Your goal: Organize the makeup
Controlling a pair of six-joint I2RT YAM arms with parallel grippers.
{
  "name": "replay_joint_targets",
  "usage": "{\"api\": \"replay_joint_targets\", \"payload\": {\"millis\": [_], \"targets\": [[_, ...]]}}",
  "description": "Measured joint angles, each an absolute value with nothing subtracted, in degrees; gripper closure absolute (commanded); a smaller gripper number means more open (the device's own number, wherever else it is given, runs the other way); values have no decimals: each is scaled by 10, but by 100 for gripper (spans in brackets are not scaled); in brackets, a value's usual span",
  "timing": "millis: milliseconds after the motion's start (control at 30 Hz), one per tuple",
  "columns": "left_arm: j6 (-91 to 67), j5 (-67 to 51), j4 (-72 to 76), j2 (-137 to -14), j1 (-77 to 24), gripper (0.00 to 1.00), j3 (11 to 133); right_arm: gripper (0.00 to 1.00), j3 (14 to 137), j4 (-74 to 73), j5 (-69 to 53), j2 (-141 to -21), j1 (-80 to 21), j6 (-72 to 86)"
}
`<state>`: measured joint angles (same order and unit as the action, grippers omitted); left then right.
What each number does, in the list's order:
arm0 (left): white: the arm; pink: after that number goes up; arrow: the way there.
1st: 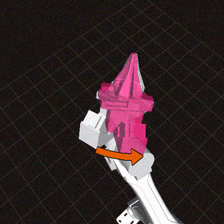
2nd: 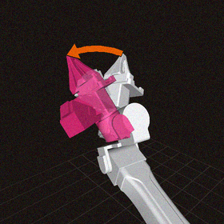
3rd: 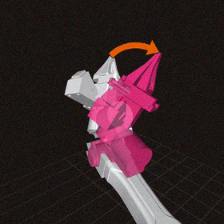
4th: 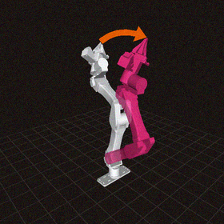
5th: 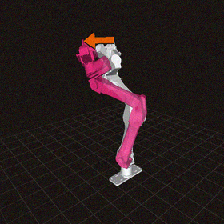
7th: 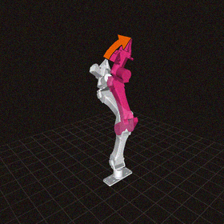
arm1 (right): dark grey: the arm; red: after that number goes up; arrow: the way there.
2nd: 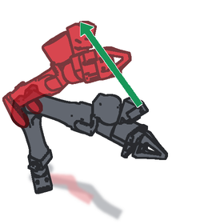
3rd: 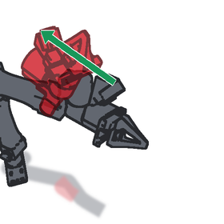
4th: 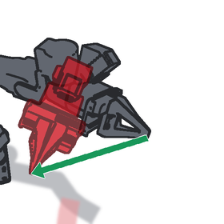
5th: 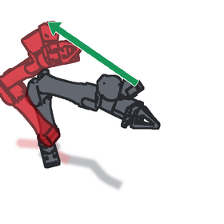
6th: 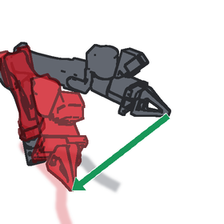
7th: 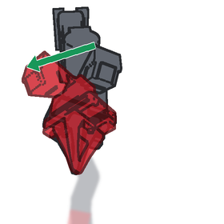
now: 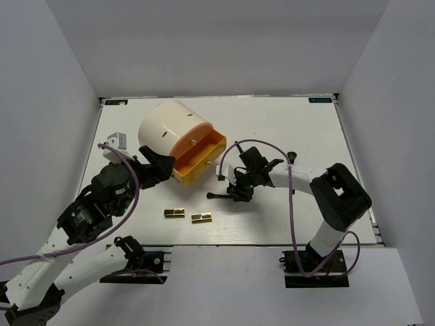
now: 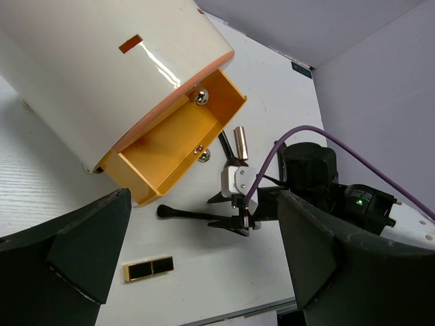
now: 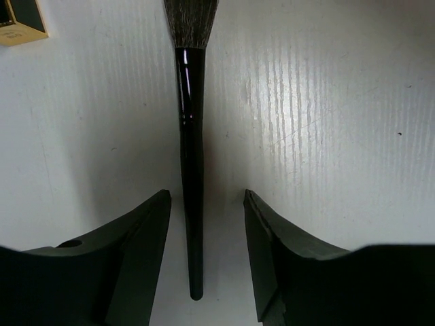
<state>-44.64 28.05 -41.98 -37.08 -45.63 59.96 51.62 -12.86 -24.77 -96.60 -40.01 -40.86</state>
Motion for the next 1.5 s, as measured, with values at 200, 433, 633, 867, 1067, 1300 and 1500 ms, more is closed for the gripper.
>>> {"api": "replay_joint_targets", "payload": {"millis": [200,433,633,867,1067,1300,1500], "targets": [[-447,281,-420,-371,-456,2,600,65,520,-125,-231,-969,-406,-413],[-447,281,-420,-368,-456,2,600,88,512,-119,-222,-963,-411,-426],[-449,281,-420,-364,-456,2,599,100,456,-141,-226,-900,-408,-465],[-449,280,-420,-364,-456,2,598,100,413,-228,-285,-732,-392,-548],[-448,279,-419,-364,-456,2,595,100,428,-233,-321,-627,-382,-602],[-443,278,-414,-364,-456,2,595,100,532,-194,-328,-695,-382,-686],[-442,278,-415,-361,-456,2,595,100,662,-153,-331,-810,-382,-746]]}}
